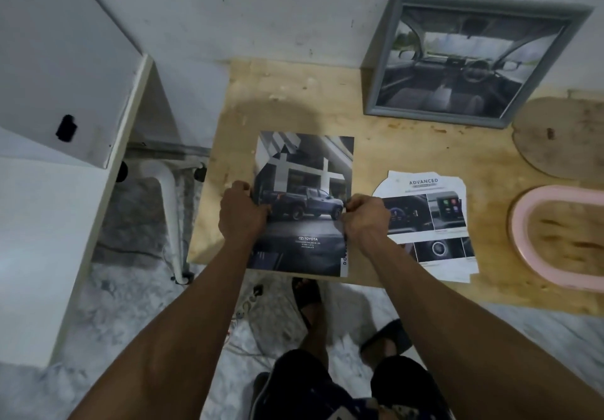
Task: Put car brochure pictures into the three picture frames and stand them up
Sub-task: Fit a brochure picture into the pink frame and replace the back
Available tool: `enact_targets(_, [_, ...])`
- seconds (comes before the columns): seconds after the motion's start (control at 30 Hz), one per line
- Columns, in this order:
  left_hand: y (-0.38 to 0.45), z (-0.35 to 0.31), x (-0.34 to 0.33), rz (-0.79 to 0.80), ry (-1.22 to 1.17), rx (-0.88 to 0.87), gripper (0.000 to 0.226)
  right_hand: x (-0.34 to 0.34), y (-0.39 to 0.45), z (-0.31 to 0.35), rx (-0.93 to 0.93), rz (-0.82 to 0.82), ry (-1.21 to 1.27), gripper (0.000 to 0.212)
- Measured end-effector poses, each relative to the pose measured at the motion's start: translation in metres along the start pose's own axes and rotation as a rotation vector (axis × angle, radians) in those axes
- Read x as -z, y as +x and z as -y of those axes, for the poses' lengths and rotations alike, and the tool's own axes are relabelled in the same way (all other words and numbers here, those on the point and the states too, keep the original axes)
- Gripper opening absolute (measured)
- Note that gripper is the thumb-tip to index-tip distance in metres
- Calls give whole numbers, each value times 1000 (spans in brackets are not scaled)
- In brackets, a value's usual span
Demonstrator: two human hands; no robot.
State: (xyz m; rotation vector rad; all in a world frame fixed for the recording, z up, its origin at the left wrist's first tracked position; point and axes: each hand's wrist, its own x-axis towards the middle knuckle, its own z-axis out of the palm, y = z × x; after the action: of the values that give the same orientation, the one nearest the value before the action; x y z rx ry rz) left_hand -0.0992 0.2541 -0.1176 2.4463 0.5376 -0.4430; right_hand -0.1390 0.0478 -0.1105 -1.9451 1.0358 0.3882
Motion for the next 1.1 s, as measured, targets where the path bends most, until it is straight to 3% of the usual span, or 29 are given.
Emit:
enact_targets(0.13, [1,-1,1,-13,23,-44,74,4,-2,0,38,-21,-11,15])
enact_targets(0.2, [-3,-8,-3,-30,16,-81,69,15,-2,-4,52,-83,-4,19])
enact_targets(0.3, [-21,-32,-19,23,-63,-160,56,50,2,-18,61,-162,-78,6])
enact_targets(0.43, [-62,-74,-60,233,-91,-237,36,106,20,-59,27,-255,-160,32])
enact_targets(0.57, [-100,-105,-102,334,34,-162,47,144,33,-95,-77,-204,-202,49])
enact_targets(0.87, [-145,-133,-140,174,9,47,45,176,47,-120,-12,-41,-116,39])
enact_targets(1.1, [-167,-157,-151,-30,-138,119,14,190,65,-137,-13,99,-30,23])
